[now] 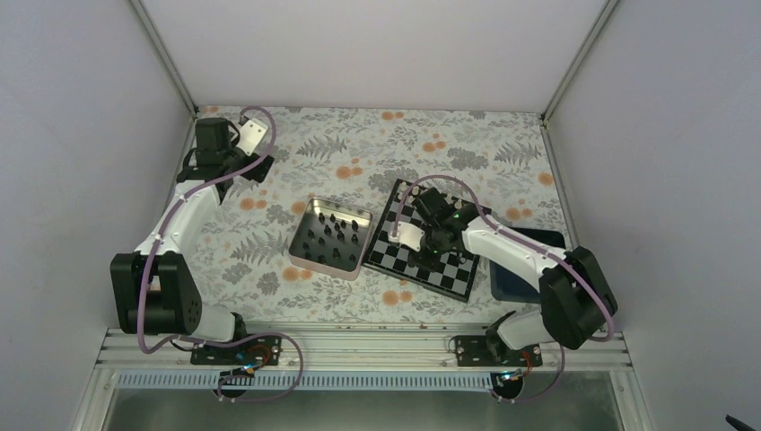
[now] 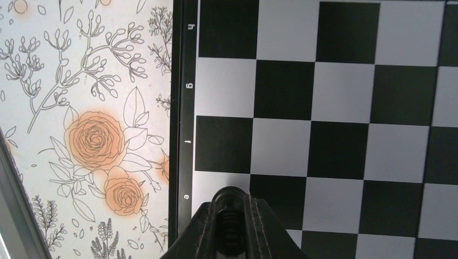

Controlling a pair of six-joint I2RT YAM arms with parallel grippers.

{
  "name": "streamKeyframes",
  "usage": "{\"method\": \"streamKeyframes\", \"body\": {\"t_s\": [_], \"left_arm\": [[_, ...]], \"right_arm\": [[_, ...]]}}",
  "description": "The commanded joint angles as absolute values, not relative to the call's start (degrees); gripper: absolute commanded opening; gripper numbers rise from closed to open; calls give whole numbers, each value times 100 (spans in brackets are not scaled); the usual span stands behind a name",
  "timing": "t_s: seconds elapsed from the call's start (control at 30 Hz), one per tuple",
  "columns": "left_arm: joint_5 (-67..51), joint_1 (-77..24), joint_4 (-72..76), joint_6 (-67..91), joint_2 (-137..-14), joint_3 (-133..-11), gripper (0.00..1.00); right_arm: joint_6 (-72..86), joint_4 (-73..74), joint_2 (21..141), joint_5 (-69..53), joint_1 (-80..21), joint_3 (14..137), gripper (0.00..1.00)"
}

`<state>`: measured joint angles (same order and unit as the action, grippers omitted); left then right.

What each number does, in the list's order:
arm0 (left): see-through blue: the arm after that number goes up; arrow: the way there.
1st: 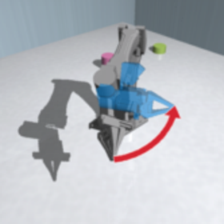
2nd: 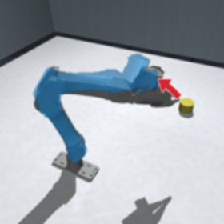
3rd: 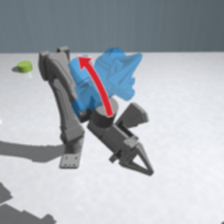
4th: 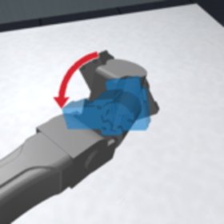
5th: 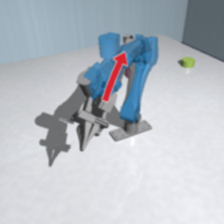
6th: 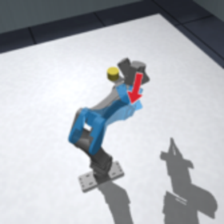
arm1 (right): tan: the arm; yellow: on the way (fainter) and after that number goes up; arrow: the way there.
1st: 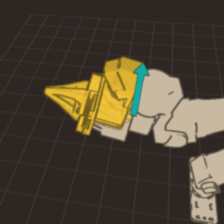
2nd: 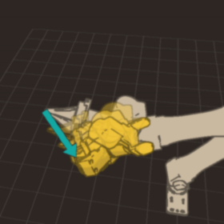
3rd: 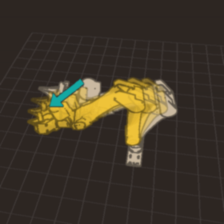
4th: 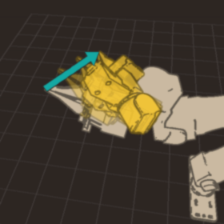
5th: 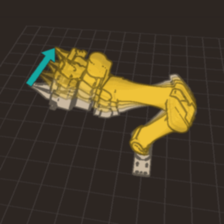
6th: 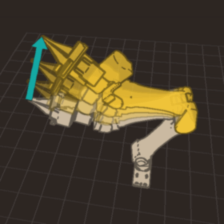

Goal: Set up the chess pieces on the board
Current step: Place the chess piece on the chessboard.

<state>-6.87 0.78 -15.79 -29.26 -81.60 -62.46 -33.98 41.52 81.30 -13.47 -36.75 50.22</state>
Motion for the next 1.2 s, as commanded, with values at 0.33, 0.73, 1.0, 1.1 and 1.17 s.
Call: {"method": "streamKeyframes", "body": {"t_s": [0.33,0.73,1.0,1.1,1.17], "left_arm": [[-693,105,-1421,-2848,-8206,-6136,100],[-687,106,-1413,-2865,-8244,-6134,100],[-742,109,-1430,-2905,-8292,-6117,100],[-756,105,-1431,-2918,-8327,-6121,100],[-751,103,-1432,-2915,-8342,-6127,100]], "right_arm": [[-3498,3991,8231,-1576,-3718,4758,6],[-3504,3847,8233,-1593,-3719,4733,6],[-3495,3897,8373,-1660,-3718,4720,8],[-3489,3927,8379,-1696,-3720,4735,13],[-3485,3979,8310,-1709,-3720,4774,17]]}}
